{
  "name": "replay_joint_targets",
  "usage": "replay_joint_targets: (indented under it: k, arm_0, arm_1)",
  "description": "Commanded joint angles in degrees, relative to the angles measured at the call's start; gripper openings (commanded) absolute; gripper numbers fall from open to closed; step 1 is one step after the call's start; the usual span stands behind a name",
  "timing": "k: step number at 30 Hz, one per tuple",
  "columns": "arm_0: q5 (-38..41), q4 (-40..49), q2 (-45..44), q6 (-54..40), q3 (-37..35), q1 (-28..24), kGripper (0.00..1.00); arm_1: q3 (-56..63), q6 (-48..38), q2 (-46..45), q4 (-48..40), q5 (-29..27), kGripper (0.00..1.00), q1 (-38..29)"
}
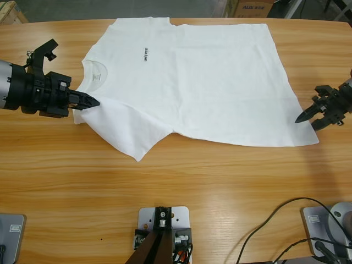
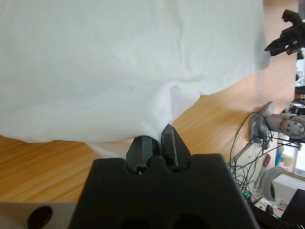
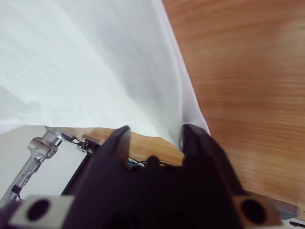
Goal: Fold clothes
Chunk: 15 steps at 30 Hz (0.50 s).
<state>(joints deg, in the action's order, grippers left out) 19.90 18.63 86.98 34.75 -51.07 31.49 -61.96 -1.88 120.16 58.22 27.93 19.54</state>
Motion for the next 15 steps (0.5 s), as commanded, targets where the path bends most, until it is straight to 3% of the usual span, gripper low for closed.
replay_joint_targets:
  k: [1,15]
  arm_0:
    - [0.49,1.18,1.17,-0.83,-0.08,-0.55,0.0]
    - [0.4,1.39,0.56,-0.92,-0.08,-0.89,0.0]
  arm_1:
    - [0.28,0.83,1.32,-0.22,0.46,0.0,0.76]
    - [0.87,1.06,-1.7,-0.57,0.46,0.0,0.76]
